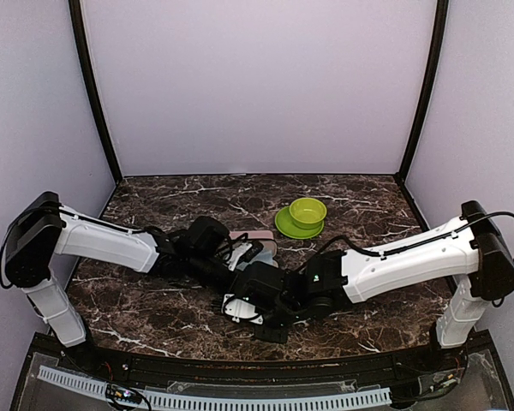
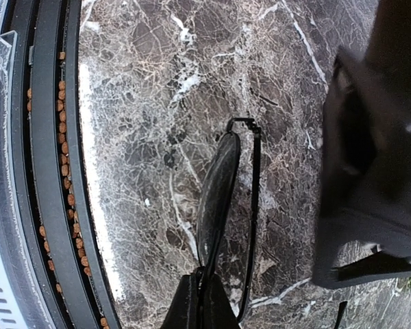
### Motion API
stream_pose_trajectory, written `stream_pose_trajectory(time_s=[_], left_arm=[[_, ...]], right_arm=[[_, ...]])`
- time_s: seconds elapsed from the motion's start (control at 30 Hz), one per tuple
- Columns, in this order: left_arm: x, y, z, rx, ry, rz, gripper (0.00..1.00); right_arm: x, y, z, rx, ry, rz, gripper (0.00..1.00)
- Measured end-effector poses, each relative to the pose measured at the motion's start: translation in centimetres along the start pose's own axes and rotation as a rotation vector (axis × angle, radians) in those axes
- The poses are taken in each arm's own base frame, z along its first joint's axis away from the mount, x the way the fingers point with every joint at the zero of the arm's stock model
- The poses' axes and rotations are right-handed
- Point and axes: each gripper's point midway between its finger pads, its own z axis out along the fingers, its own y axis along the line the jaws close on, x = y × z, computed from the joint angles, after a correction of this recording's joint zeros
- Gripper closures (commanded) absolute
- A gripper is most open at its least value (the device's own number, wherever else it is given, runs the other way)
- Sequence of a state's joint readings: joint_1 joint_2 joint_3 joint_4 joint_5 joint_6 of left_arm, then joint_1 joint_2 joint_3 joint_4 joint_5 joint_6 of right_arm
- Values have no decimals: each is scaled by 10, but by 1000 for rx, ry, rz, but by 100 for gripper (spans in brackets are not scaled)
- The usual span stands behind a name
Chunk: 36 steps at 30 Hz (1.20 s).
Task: Organize the sunglasses
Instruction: Fold the left temple of the sunglasses with the sunglasses.
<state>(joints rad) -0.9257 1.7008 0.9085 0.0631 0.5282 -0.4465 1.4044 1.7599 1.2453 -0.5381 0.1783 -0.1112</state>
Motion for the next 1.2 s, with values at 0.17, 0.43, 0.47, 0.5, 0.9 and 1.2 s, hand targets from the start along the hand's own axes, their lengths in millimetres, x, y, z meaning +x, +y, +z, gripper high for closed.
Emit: stream_pose_trajectory(time_s=[0.17, 0.43, 0.47, 0.5, 0.9, 1.2], left_arm=[[-22, 16, -23, -99, -103, -4, 59], [-28, 40, -80, -281, -247, -33, 54], [-29, 41, -85, -294, -258, -33, 53], [-30, 41, -88, -303, -265, -33, 53], [-23, 49, -92, -352, -245, -16, 44], [7, 50, -77, -286, -167, 36, 31]], right_arm=[[4, 2, 2, -6, 9, -1, 100], [18, 4, 24, -15, 65, -9, 100], [17, 4, 25, -14, 61, -8, 100], [17, 3, 25, -16, 60, -8, 98], [24, -2, 30, -44, 82, 38, 50], [19, -29, -12, -37, -47, 186, 34]])
